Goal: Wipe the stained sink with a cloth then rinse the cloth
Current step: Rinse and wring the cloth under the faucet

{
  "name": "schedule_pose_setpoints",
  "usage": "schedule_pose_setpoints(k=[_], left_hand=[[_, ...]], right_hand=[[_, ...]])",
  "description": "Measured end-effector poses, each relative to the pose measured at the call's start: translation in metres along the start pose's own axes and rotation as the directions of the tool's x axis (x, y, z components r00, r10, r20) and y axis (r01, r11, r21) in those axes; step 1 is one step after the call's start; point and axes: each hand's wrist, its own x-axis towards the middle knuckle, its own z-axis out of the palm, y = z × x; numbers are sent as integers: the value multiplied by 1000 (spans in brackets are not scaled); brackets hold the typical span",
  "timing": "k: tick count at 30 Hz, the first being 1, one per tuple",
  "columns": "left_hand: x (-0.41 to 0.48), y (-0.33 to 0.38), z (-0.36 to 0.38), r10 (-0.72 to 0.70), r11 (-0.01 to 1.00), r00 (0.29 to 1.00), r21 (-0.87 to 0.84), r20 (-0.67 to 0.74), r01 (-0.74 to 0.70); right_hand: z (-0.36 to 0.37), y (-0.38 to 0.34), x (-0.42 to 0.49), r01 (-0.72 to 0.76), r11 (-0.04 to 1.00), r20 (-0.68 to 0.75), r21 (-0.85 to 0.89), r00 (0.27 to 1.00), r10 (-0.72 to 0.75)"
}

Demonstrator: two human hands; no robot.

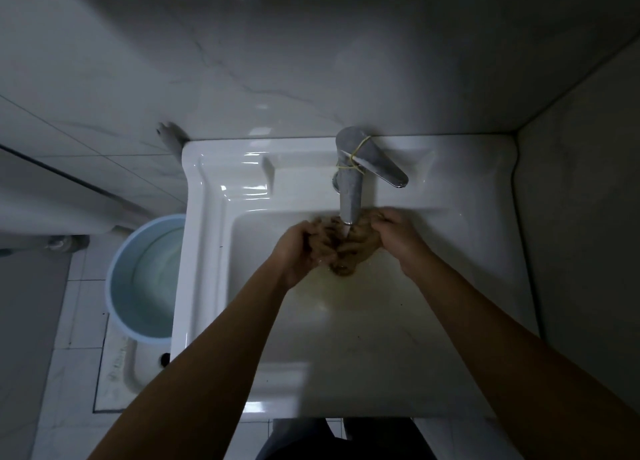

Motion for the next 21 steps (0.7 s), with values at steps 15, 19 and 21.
schedule_pose_setpoints(k=[15,19,21], left_hand=[[13,-9,22,-188,978,970,-121,-152,171],[18,-20,24,-45,999,983,2,-179,47],[17,-22,18,9,995,975,103,-222,14]], right_hand=[[34,-8,-14,-487,608,474,626,858,199],[21,6,-2,34,999,68,6,997,-34],[13,16,3,153,972,-28,-179,987,-160]])
